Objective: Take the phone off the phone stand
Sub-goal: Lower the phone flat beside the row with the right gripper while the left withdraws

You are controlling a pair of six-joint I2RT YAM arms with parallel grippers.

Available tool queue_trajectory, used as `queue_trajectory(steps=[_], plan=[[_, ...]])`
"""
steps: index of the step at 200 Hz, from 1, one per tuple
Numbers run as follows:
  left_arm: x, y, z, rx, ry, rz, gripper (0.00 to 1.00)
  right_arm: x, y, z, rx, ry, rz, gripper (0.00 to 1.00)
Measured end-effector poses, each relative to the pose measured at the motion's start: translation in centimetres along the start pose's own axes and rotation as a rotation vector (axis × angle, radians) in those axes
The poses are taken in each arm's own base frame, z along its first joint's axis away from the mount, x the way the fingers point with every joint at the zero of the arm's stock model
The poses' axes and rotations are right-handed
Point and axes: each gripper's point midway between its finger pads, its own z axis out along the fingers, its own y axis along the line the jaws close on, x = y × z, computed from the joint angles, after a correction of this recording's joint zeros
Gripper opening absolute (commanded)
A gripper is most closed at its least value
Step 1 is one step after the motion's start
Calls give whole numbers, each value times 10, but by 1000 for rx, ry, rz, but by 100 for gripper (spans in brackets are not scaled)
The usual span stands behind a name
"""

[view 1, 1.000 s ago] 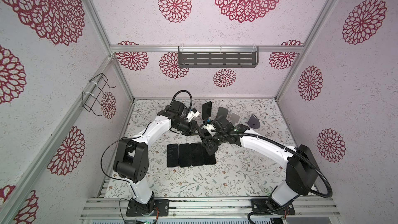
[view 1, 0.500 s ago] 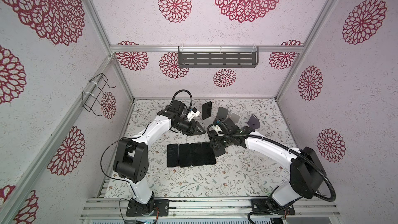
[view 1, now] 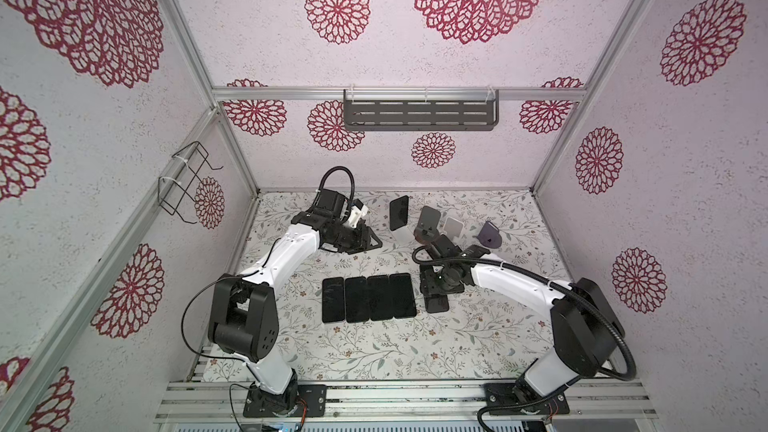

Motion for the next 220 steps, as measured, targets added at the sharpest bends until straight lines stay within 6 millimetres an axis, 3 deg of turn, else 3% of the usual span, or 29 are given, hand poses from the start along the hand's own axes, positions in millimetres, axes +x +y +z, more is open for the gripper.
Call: queue_trajectory(steps=[50,220], plan=[[-11,-3,-19,-58,-92,40,42,-1,2,26,35,77,17,61],[-12,-7,-18,-23,-90,35,42,5,9,48,23,154,8,77]])
